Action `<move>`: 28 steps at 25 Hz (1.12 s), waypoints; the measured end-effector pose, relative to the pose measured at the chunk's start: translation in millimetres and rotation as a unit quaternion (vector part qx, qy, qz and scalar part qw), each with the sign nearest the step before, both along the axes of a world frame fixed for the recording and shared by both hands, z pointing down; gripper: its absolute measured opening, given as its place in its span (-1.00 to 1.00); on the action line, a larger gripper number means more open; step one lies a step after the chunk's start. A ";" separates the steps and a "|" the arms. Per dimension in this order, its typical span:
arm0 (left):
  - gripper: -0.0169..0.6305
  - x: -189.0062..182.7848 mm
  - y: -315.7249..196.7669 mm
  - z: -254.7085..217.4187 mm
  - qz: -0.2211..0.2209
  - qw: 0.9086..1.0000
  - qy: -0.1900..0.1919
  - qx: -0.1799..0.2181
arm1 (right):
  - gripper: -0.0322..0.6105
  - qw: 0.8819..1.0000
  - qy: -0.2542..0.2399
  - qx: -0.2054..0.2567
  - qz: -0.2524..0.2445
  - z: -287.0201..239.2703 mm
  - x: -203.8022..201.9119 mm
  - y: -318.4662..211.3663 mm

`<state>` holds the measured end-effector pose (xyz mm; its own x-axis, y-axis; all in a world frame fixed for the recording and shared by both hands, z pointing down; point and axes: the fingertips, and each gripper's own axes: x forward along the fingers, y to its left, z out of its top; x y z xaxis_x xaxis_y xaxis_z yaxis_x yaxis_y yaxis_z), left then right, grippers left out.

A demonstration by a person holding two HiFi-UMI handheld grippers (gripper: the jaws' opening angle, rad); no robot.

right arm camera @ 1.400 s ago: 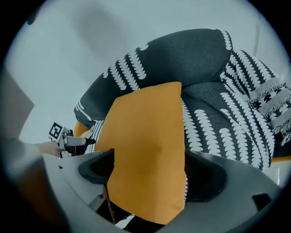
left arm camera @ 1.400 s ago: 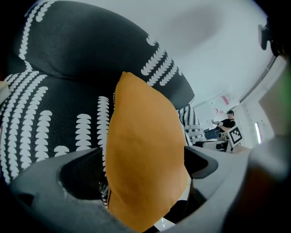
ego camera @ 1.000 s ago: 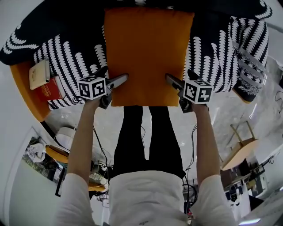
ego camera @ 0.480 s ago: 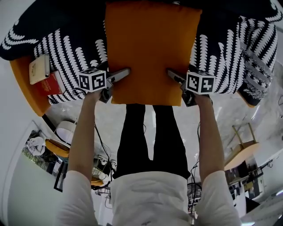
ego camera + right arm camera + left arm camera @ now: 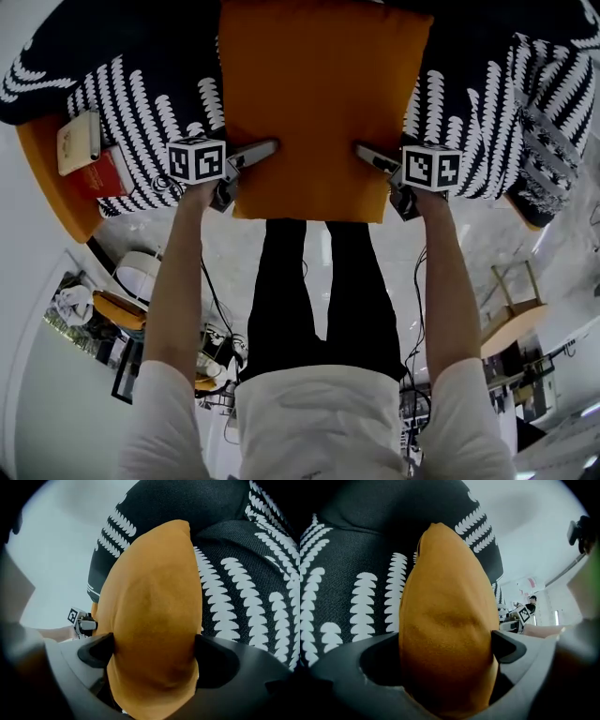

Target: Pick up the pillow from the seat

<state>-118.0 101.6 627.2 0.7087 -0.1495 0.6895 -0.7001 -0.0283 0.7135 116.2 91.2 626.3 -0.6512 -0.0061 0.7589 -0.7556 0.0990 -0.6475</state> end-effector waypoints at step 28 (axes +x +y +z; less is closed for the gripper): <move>0.22 24.5 8.3 -57.1 -0.001 1.000 0.002 0.022 | 0.18 0.999 0.022 0.037 -0.020 -54.5 4.2 1.1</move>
<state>-93.6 109.9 570.1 0.7112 -0.1814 0.6792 -0.6973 -0.0585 0.7144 120.3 92.4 571.8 -0.6183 -0.0389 0.7849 -0.7775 0.1761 -0.6037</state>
